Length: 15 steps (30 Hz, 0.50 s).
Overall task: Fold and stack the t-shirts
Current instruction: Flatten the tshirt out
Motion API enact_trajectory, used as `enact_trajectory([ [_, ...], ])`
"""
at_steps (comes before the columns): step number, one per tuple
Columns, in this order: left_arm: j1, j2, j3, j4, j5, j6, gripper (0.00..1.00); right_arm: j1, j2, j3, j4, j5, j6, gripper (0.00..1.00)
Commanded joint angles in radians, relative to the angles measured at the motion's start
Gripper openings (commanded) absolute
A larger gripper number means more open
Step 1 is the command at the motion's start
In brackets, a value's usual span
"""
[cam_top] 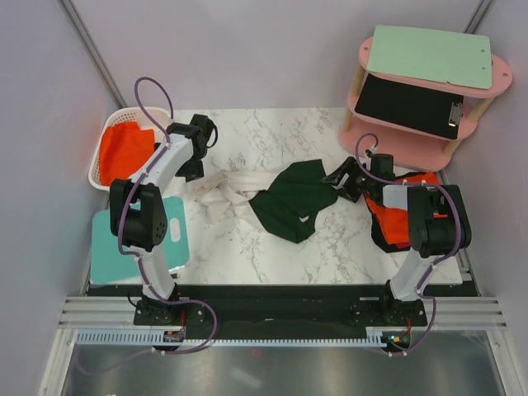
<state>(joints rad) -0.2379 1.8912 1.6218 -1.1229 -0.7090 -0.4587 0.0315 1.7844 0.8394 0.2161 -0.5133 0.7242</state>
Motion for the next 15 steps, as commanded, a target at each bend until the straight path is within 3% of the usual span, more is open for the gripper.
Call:
enact_trajectory([
  [1, -0.005, -0.041, -0.007, 0.008, -0.049, -0.008, 1.00, 0.010, 0.085, -0.060, 0.025, -0.074, 0.076, 0.76],
  [5, -0.003, -0.037, -0.005, 0.008, -0.049, -0.006, 1.00, 0.011, 0.106, -0.085, 0.049, -0.119, 0.122, 0.67],
  [8, -0.005, -0.035, -0.005, 0.008, -0.047, -0.011, 1.00, 0.013, 0.099, -0.103, 0.062, -0.123, 0.126, 0.51],
  [9, -0.005, -0.034, -0.002, 0.008, -0.047, -0.009, 1.00, 0.013, 0.101, -0.102, 0.063, -0.125, 0.127, 0.31],
  [11, -0.005, -0.033, 0.001, 0.006, -0.046, -0.009, 1.00, 0.013, 0.102, -0.097, 0.057, -0.128, 0.127, 0.04],
  [12, -0.005, -0.035, 0.003, 0.006, -0.047, -0.008, 1.00, 0.011, 0.098, -0.094, 0.042, -0.125, 0.129, 0.00],
  [15, -0.005, -0.044, 0.000, 0.008, -0.049, -0.008, 1.00, 0.015, 0.054, -0.074, -0.050, -0.081, 0.101, 0.00],
])
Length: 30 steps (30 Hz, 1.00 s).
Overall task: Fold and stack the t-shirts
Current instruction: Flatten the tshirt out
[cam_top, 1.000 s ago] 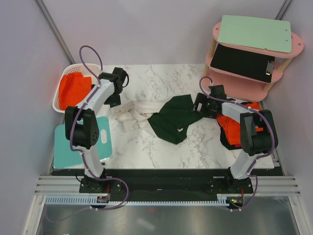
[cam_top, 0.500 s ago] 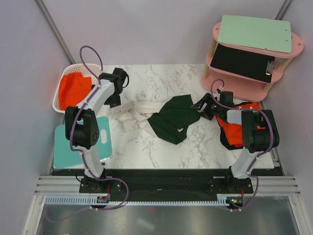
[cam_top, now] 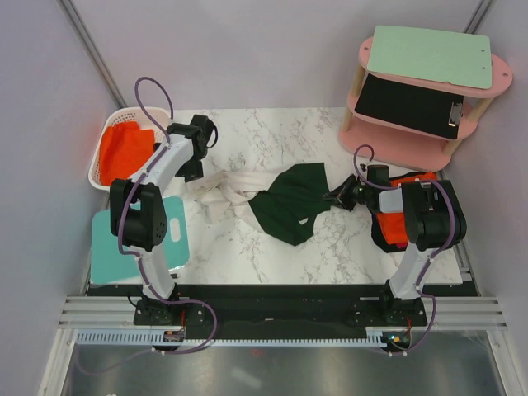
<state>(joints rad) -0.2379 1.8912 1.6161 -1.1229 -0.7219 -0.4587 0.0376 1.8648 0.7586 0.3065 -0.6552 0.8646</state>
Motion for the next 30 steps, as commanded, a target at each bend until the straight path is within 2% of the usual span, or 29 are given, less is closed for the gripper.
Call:
enact_trajectory([
  [1, -0.005, -0.049, 0.005, 0.008, -0.036, -0.006, 1.00, 0.011, -0.062, 0.016, -0.173, 0.080, -0.053, 0.00],
  [9, -0.057, -0.121, -0.010, 0.049, 0.002, 0.018, 1.00, 0.031, -0.249, 0.146, -0.457, 0.247, -0.206, 0.00],
  [14, -0.161, -0.136, -0.012, 0.093, 0.078, 0.029, 1.00, 0.050, -0.274, 0.251, -0.550, 0.308, -0.266, 0.00],
  [19, -0.253, -0.112, -0.007, 0.127, 0.176, 0.005, 1.00, 0.067, -0.265, 0.315, -0.544, 0.284, -0.259, 0.00],
  [22, -0.259, -0.089, -0.010, 0.153, 0.228, -0.011, 1.00, 0.076, -0.254, 0.346, -0.506, 0.260, -0.237, 0.00],
  [30, -0.259, 0.029, 0.088, 0.170, 0.226, -0.008, 1.00, 0.102, -0.210, 0.430, -0.481, 0.220, -0.213, 0.00],
])
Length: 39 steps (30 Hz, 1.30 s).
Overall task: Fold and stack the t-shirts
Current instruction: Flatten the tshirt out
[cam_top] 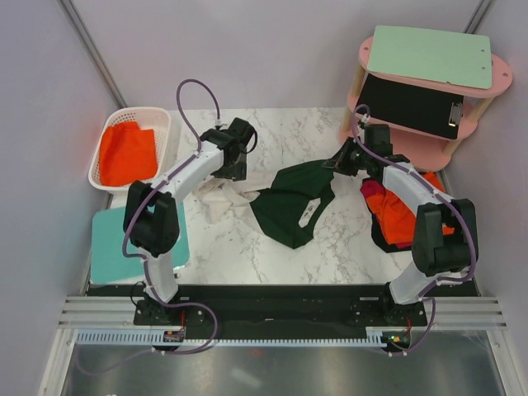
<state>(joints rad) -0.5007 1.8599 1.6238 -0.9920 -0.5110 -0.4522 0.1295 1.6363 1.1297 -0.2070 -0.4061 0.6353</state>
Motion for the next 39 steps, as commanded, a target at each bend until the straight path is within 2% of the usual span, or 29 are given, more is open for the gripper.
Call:
enact_trajectory([
  [1, 0.004, 0.099, 0.099, 0.039, 0.016, -0.013, 1.00, 0.010, 0.019, 0.061, 0.037, -0.031, 0.021, 0.00],
  [13, 0.005, 0.266, 0.251, 0.035, -0.086, 0.040, 0.99, 0.012, 0.033, 0.042, 0.060, -0.056, 0.033, 0.00],
  [16, 0.007, 0.295, 0.263, 0.030, -0.107, 0.041, 0.92, 0.012, 0.037, 0.041, 0.064, -0.057, 0.033, 0.00],
  [17, 0.007, 0.303, 0.268, 0.018, -0.119, 0.035, 0.87, 0.012, 0.039, 0.042, 0.064, -0.057, 0.033, 0.00],
  [18, 0.008, 0.317, 0.272, 0.007, -0.145, 0.027, 0.74, 0.012, 0.039, 0.041, 0.064, -0.057, 0.033, 0.00],
  [20, 0.016, 0.331, 0.286, -0.028, -0.171, 0.014, 0.63, 0.013, 0.040, 0.042, 0.064, -0.057, 0.035, 0.00],
  [21, 0.021, 0.338, 0.292, -0.039, -0.172, 0.010, 0.53, 0.013, 0.042, 0.044, 0.064, -0.057, 0.033, 0.00],
  [23, 0.034, 0.346, 0.298, -0.057, -0.175, 0.006, 0.40, 0.013, 0.048, 0.050, 0.064, -0.057, 0.033, 0.00],
  [24, 0.039, 0.341, 0.295, -0.069, -0.179, 0.001, 0.25, 0.012, 0.051, 0.051, 0.066, -0.057, 0.033, 0.00],
  [25, 0.044, 0.329, 0.289, -0.074, -0.182, -0.008, 0.16, 0.012, 0.054, 0.054, 0.066, -0.060, 0.038, 0.00],
  [26, 0.054, 0.315, 0.285, -0.076, -0.182, -0.008, 0.02, 0.013, 0.056, 0.059, 0.066, -0.063, 0.038, 0.00],
  [34, 0.114, 0.138, 0.275, -0.091, -0.215, 0.017, 0.02, 0.013, 0.042, 0.102, 0.063, -0.068, 0.029, 0.00],
  [39, 0.148, -0.019, 0.284, -0.091, -0.210, 0.036, 0.02, 0.012, -0.022, 0.130, 0.063, -0.068, 0.000, 0.00],
])
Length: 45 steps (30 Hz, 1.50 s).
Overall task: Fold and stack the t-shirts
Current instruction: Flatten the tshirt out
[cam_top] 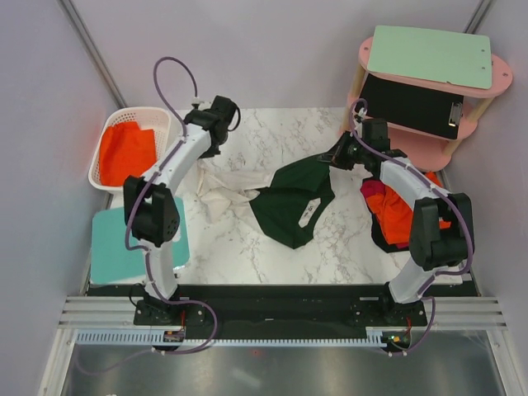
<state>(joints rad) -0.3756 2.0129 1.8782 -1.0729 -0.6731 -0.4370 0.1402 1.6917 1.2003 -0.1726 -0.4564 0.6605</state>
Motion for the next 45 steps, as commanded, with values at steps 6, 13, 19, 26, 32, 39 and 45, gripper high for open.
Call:
enact_trajectory([
  [6, 0.043, -0.292, 0.045, -0.007, -0.051, 0.061, 0.02, -0.001, -0.170, 0.084, 0.033, -0.007, -0.055, 0.00],
  [13, 0.073, -0.361, 0.009, -0.009, -0.060, 0.069, 0.02, -0.010, -0.228, 0.081, 0.042, -0.025, -0.056, 0.00],
  [19, 0.121, -0.428, 0.038, -0.009, -0.033, 0.102, 0.02, -0.036, -0.270, 0.120, 0.044, -0.054, -0.055, 0.00],
  [26, 0.126, -0.522, 0.111, -0.010, -0.008, 0.165, 0.02, -0.037, -0.349, 0.238, -0.048, -0.028, -0.139, 0.00],
  [32, 0.126, -0.663, 0.118, -0.009, 0.076, 0.184, 0.02, -0.036, -0.501, 0.321, -0.158, 0.077, -0.248, 0.00],
  [39, 0.126, -0.902, 0.128, -0.010, 0.230, 0.210, 0.02, -0.034, -0.693, 0.381, -0.232, 0.163, -0.305, 0.00],
  [45, 0.126, -1.060, 0.182, -0.102, 0.360, 0.202, 0.02, -0.034, -0.855, 0.401, -0.312, 0.197, -0.312, 0.00],
])
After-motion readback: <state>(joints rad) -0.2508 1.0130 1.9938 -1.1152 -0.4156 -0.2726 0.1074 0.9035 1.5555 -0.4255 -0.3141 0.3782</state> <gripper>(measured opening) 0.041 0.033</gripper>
